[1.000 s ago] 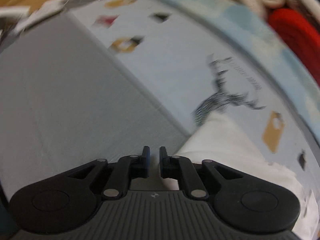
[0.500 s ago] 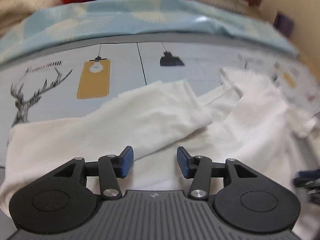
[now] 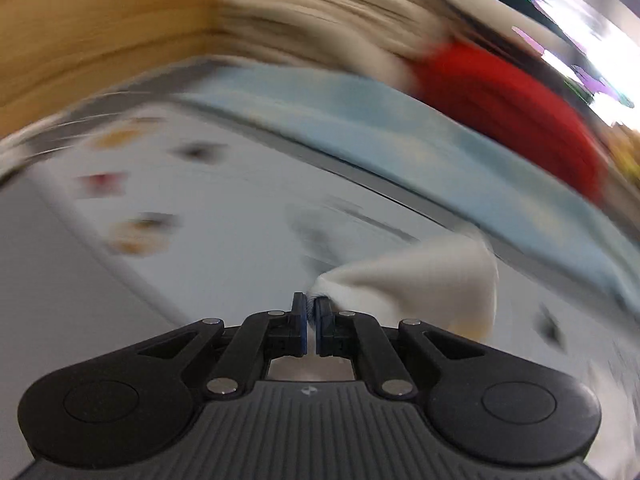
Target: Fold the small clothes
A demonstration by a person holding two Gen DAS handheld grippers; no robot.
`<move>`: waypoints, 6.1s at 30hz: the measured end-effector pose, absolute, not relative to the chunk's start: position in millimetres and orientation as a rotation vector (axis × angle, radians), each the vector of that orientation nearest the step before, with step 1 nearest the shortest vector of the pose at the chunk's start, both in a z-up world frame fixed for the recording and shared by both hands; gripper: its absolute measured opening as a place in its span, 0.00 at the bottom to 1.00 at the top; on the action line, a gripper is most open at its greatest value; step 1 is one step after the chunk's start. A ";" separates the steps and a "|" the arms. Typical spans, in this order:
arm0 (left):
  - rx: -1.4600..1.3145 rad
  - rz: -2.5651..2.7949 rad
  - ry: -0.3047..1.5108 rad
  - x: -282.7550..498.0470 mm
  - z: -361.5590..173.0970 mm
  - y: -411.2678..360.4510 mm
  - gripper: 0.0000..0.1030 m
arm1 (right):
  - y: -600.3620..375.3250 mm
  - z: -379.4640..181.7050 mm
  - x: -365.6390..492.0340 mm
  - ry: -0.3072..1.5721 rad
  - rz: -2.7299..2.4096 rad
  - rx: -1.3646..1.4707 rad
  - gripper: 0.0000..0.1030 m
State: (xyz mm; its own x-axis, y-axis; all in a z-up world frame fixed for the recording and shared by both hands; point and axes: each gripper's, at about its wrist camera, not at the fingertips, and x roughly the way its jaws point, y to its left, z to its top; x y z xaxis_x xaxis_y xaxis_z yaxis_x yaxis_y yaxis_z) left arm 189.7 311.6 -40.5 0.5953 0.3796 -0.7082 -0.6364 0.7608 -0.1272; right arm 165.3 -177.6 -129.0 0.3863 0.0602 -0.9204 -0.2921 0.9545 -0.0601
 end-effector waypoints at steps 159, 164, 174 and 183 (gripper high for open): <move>-0.199 0.012 0.579 25.1 77.3 137.7 0.37 | -365.1 75.9 98.7 0.438 0.089 0.334 0.24; -0.223 0.078 0.637 -45.2 35.6 129.9 0.34 | -329.2 47.8 31.7 0.497 0.178 0.237 0.24; -0.214 0.111 0.785 -28.2 2.4 126.2 0.38 | -277.0 -29.6 16.0 0.780 0.169 -0.090 0.24; -0.248 0.143 1.137 18.9 -59.9 125.0 0.59 | -261.2 -69.0 32.6 0.988 0.161 -0.075 0.48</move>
